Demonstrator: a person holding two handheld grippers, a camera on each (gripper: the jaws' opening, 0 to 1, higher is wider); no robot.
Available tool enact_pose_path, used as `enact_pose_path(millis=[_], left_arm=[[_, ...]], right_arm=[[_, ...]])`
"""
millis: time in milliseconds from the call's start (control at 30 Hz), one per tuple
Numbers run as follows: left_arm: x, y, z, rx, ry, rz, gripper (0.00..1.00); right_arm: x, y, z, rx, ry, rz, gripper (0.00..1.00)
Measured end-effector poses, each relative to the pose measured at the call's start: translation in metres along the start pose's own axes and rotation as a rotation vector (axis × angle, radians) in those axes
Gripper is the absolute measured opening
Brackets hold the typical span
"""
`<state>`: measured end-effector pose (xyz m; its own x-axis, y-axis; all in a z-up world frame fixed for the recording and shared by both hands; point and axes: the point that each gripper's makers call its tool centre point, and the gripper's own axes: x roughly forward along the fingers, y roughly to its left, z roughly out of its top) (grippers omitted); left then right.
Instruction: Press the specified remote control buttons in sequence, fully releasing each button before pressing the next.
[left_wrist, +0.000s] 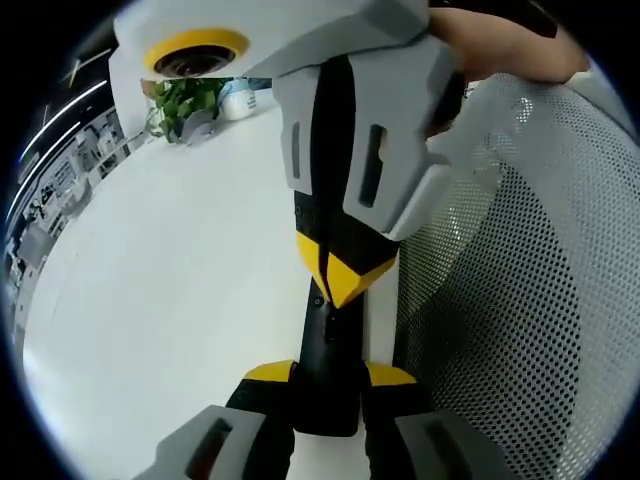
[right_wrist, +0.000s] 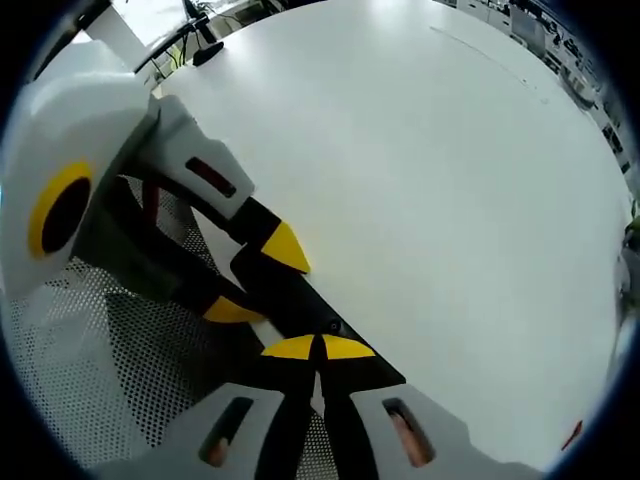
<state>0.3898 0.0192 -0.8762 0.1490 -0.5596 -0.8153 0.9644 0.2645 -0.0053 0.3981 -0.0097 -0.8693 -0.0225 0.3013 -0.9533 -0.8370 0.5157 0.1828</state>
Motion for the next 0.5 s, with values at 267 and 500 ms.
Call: enact_pose_path(millis=[267, 500], left_arm=[[0.0001, 0.0005, -0.0001, 0.0, -0.003, -0.001, 0.25], [-0.0001, 0.0002, 0.0, 0.001, -0.002, -0.001, 0.25]], right_arm=[[-0.0002, -0.0003, 0.0003, 0.001, 0.002, 0.003, 0.0], [-0.0005, -0.0001, 0.0001, -0.003, 0.004, 0.003, 0.0]])
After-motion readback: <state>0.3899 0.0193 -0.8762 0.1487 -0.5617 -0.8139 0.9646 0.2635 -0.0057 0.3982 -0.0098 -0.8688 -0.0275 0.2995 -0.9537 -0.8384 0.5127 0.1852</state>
